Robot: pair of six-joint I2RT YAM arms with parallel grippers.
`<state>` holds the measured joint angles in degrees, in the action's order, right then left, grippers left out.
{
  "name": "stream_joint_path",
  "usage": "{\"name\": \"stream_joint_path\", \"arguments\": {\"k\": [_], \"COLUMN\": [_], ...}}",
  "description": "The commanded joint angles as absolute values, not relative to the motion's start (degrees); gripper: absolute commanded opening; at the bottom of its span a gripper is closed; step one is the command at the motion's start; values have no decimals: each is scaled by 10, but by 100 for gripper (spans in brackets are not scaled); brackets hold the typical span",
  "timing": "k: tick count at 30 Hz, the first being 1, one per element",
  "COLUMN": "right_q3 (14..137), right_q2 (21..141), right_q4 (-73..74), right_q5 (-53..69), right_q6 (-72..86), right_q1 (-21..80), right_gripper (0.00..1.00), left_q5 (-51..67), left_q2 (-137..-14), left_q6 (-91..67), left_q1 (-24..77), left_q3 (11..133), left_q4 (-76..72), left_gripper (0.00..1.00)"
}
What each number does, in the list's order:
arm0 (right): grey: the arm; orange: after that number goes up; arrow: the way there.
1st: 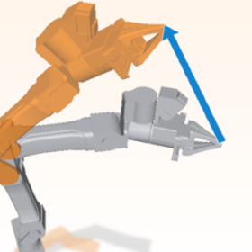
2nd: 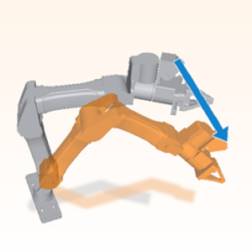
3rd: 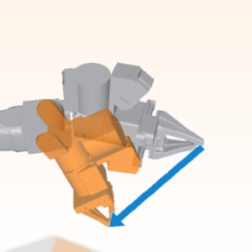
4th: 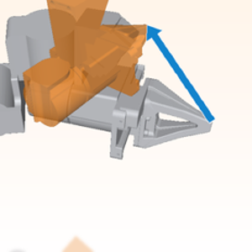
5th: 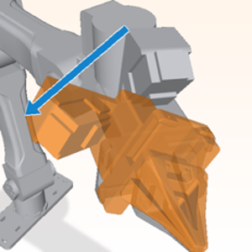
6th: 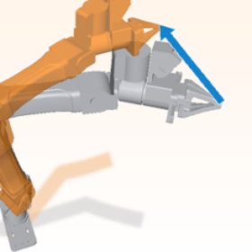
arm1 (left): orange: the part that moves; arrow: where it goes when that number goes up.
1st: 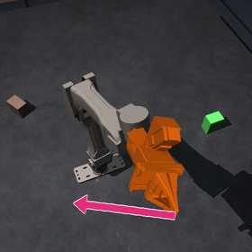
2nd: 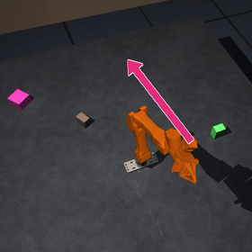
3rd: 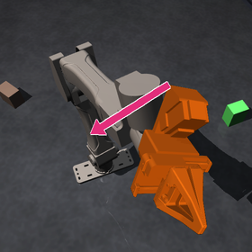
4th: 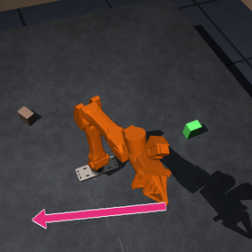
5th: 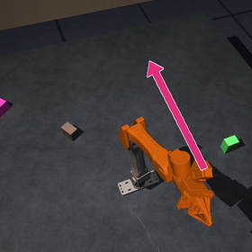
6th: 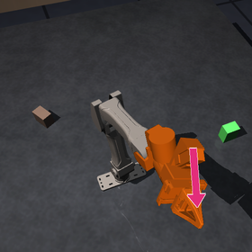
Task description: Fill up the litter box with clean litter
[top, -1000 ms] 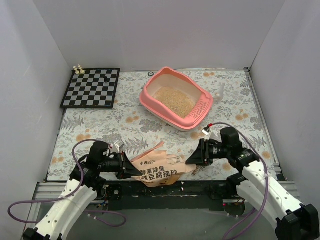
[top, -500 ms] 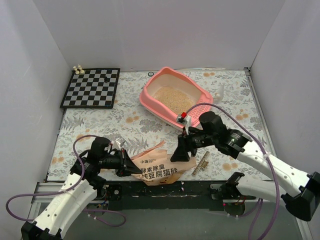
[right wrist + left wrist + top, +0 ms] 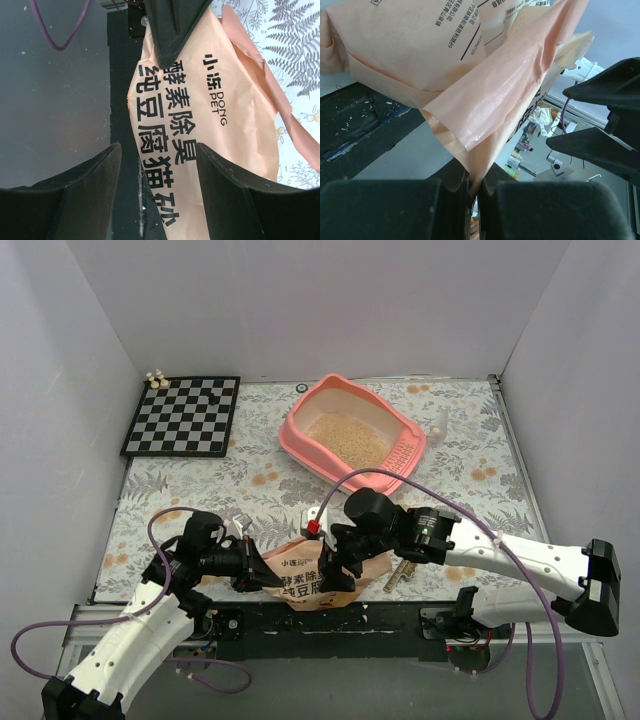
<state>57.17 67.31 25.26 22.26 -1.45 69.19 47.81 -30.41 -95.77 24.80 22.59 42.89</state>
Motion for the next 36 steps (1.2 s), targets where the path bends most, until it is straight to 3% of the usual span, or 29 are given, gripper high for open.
{"name": "stream_joint_path", "arguments": {"k": [1, 20, 28, 30, 32, 34, 36], "right_q3": [552, 467, 448, 444, 444, 448, 450], "right_q2": [644, 641, 635, 641, 649, 661, 672], "right_q4": [251, 271, 269, 264, 264, 267, 272], "right_q5": [198, 149, 143, 136, 137, 138, 141], "right_q6": [-93, -135, -121, -112, -107, -102, -99], "right_q1": [713, 728, 728, 728, 728, 727, 726], "right_gripper": [69, 69, 46, 39, 26, 2, 1], "left_q5": [468, 469, 456, 447, 423, 382, 292], "left_q2": [-310, -324, -339, -340, -338, -335, -329], "left_q6": [-943, -934, -922, -916, -904, -879, -834], "left_q1": [246, 246, 246, 246, 246, 246, 246], "left_q3": [237, 252, 271, 276, 286, 314, 373], "left_q4": [443, 432, 408, 401, 403, 415, 451], "left_gripper": [0, 0, 0, 6, 10, 10, 15]}}
